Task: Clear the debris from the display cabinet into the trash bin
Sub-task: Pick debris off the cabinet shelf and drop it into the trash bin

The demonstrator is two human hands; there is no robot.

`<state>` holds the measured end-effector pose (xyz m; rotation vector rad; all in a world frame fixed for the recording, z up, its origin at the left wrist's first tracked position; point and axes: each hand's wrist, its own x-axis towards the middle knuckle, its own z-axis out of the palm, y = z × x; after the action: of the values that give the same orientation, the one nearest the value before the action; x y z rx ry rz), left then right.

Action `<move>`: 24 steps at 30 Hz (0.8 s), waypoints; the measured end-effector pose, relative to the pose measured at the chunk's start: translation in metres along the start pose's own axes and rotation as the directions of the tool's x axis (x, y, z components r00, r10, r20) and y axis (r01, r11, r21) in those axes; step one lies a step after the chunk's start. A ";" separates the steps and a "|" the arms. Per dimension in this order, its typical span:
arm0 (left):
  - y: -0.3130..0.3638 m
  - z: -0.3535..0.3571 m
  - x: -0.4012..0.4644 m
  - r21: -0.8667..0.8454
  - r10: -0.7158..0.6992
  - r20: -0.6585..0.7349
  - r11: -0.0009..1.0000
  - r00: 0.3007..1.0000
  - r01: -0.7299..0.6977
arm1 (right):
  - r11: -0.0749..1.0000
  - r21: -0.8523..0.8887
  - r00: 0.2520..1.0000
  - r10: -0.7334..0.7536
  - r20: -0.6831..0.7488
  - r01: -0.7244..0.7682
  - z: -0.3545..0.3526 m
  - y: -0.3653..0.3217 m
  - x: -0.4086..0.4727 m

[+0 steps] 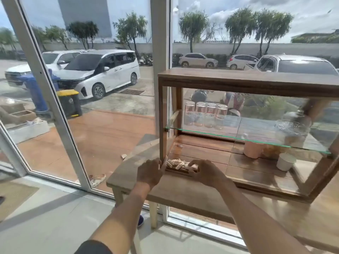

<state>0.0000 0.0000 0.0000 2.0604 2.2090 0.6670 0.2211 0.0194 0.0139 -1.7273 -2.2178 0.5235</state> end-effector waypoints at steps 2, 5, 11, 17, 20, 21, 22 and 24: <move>0.001 0.003 0.006 -0.040 -0.012 -0.011 0.999 1.000 0.011 | 0.999 -0.032 0.999 -0.034 -0.003 0.034 0.000 -0.006 0.009; 0.005 0.013 0.009 -0.087 -0.050 -0.045 0.995 0.998 0.046 | 0.996 -0.066 0.998 -0.057 0.019 0.058 0.000 -0.015 0.019; 0.019 0.023 0.009 -0.136 -0.170 -0.109 0.979 0.979 0.154 | 0.988 -0.135 0.995 -0.063 0.081 0.074 0.002 -0.017 0.042; 0.027 0.028 0.011 -0.204 -0.271 -0.132 0.949 0.953 0.242 | 0.970 -0.202 0.982 -0.104 0.156 0.134 -0.002 -0.014 0.064; 0.032 0.029 0.012 -0.206 -0.302 -0.132 0.940 0.944 0.272 | 0.967 -0.195 0.976 -0.131 0.171 0.164 -0.003 -0.010 0.071; 0.034 0.029 0.012 -0.201 -0.308 -0.133 0.939 0.942 0.279 | 0.965 -0.189 0.973 -0.149 0.176 0.182 -0.003 -0.009 0.073; 0.036 0.030 0.012 -0.197 -0.310 -0.130 0.939 0.942 0.282 | 0.962 -0.190 0.970 -0.162 0.182 0.196 -0.002 -0.008 0.074; 0.039 0.031 0.013 -0.189 -0.304 -0.120 0.942 0.945 0.278 | 0.954 -0.204 0.965 -0.181 0.192 0.219 0.000 -0.009 0.076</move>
<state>0.0455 0.0222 -0.0118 1.6067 2.3728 0.9629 0.1949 0.0916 0.0181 -1.5819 -2.6287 0.3996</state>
